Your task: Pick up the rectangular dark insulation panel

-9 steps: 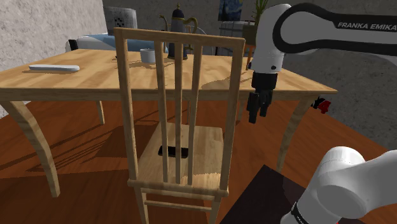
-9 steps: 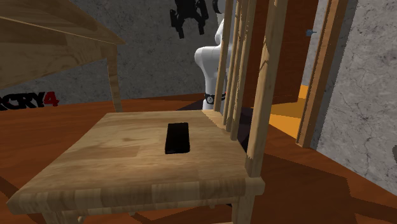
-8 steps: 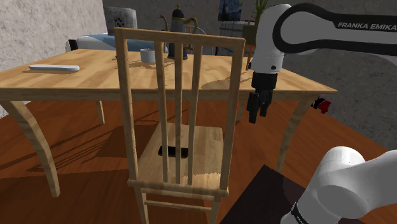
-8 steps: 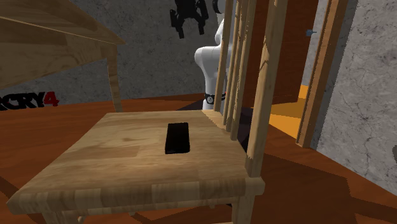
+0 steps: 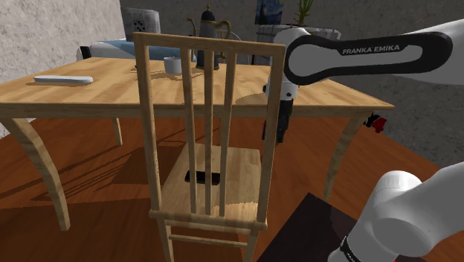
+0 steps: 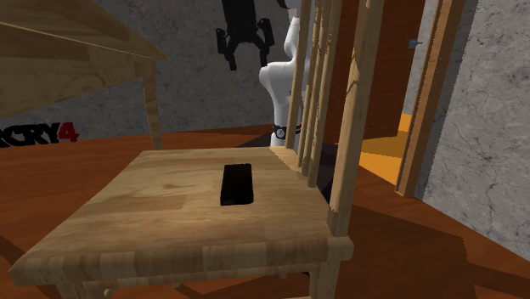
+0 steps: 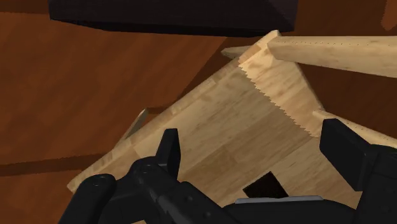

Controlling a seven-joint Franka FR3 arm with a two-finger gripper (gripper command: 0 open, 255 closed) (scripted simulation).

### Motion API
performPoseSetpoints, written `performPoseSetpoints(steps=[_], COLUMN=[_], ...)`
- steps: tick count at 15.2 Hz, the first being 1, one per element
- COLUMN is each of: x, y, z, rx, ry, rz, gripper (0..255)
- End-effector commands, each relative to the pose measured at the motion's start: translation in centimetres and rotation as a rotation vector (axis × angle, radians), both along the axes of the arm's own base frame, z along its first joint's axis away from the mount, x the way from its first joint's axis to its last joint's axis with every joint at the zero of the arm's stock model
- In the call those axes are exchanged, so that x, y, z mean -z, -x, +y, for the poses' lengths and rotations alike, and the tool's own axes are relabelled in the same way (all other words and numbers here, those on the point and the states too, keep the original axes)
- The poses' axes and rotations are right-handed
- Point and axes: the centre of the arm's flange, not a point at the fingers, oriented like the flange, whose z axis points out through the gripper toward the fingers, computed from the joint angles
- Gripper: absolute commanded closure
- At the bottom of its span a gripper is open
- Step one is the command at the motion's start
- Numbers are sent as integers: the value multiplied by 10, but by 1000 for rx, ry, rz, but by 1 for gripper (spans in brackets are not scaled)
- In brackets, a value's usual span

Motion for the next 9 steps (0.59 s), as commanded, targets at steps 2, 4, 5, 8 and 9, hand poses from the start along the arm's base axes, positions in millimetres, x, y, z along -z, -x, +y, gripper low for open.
performPoseSetpoints(steps=[2,4,5,8,9], x=[25,39,46,67,74], y=[-29,-47,-56,-83,-92], z=[13,23,28,45,51], rx=[-54,-89,-107,-159,-177], ry=[2,3,4,6,7], rz=[-21,-34,-41,-60,-66], gripper=[0,0,0,0,0])
